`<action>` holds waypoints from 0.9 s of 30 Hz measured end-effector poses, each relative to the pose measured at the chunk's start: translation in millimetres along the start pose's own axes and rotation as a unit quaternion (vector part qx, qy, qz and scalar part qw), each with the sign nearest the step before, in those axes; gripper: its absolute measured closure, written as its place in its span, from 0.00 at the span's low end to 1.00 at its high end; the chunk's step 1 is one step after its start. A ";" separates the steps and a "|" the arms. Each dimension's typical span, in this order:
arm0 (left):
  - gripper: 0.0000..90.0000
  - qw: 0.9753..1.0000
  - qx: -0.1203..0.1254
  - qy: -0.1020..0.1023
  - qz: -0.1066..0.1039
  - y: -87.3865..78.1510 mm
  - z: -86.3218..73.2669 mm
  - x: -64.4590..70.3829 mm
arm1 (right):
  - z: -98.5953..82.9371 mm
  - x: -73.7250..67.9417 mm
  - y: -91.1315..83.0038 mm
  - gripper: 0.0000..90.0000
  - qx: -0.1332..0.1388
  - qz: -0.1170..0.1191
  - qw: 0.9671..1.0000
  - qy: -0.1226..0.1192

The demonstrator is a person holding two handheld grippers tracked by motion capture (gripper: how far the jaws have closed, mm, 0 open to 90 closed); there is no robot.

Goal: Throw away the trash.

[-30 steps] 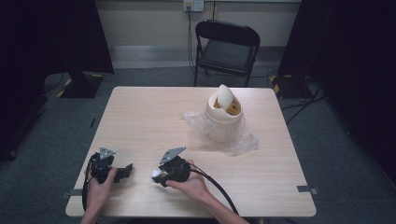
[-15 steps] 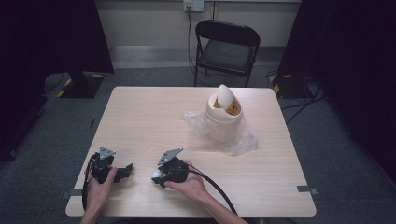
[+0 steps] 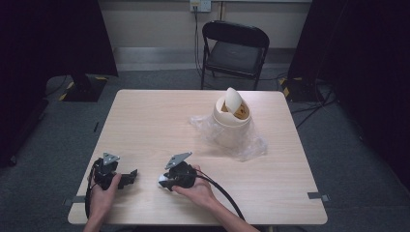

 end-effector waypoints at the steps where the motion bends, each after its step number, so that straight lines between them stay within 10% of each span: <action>1: 0.00 1.000 0.000 0.000 0.000 0.0 0.1 -0.1 | 0.0 0.8 -2.2 0.71 0.001 0.000 1.000 0.002; 27: 0.00 1.000 0.000 0.000 0.001 0.1 0.3 -0.1 | -10.4 42.0 -64.9 0.71 0.050 -0.039 0.996 0.055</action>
Point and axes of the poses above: each handheld gripper's, and its own axes: y roughly forward along the jaws, z roughly out of its top, x roughly to its right, the point moved 7 cm from there along y, roughly forward along the jaws, and after that the axes turned 7 degrees about -x, right-handed, at the moved point
